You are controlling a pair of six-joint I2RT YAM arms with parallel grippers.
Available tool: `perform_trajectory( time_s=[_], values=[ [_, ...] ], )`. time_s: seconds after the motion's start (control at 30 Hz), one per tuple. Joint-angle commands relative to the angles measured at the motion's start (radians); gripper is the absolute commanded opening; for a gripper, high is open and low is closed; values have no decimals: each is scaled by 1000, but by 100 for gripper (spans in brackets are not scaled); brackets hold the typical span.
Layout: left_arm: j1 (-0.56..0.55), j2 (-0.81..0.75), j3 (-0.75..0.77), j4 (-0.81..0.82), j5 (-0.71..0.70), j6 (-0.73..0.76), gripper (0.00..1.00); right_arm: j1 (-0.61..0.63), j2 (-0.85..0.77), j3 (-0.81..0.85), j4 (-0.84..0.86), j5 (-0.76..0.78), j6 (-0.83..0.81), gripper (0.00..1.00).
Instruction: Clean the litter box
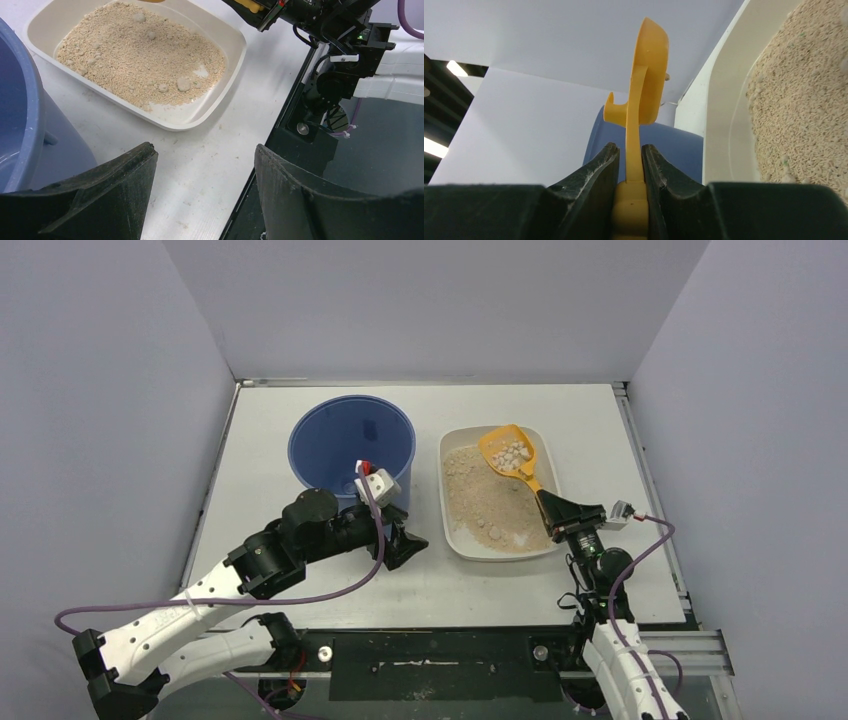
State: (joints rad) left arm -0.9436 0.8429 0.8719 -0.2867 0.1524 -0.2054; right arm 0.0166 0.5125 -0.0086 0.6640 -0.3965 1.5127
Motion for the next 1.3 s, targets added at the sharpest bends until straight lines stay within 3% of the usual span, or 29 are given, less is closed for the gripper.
perform_trajectory(
  time_s=[0.0, 0.07, 0.13, 0.23, 0.33, 0.43, 0.5, 0.6, 0.7, 0.77, 0.83, 1.0, 1.03, 1.27],
  values=[
    [0, -10, 3, 53, 10, -8, 69, 53, 36, -39, 128, -15, -9, 0],
    [0, -8, 8, 55, 12, -8, 69, -2, 21, -52, 57, 12, 7, 0],
    [2, -9, 9, 57, 18, -9, 69, -35, 40, -77, 128, -17, 47, 0],
    [0, -15, 3, 55, 16, -12, 70, 25, 86, -51, 194, -56, 20, 0],
    [2, -14, 9, 64, 27, -12, 70, -47, 50, -65, 123, -29, 46, 0],
    [0, -19, 3, 57, 22, -15, 70, 26, 45, -20, 101, -54, -7, 0],
    [0, -22, 5, 58, 22, -15, 71, -7, -5, -11, -37, -15, -25, 0],
    [0, -27, 9, 61, 28, -18, 73, -7, 1, -12, 48, -40, -8, 0],
    [0, -33, 3, 61, 20, -24, 75, -4, -9, 32, -84, -39, -50, 0],
    [0, -31, 12, 62, 21, -27, 77, -10, -16, -15, 17, -23, -3, 0],
    [0, -27, 19, 61, 3, -34, 80, -3, 6, 33, -8, -52, -46, 0],
    [0, 10, 116, -26, -46, -26, 90, 0, 32, 105, -25, -65, -66, 0],
    [0, 16, 144, -50, -62, -21, 97, 1, 37, 126, -39, -68, -80, 0],
    [0, 7, 277, -154, -202, 43, 97, 4, 109, 252, -47, -94, -101, 0]
  ],
)
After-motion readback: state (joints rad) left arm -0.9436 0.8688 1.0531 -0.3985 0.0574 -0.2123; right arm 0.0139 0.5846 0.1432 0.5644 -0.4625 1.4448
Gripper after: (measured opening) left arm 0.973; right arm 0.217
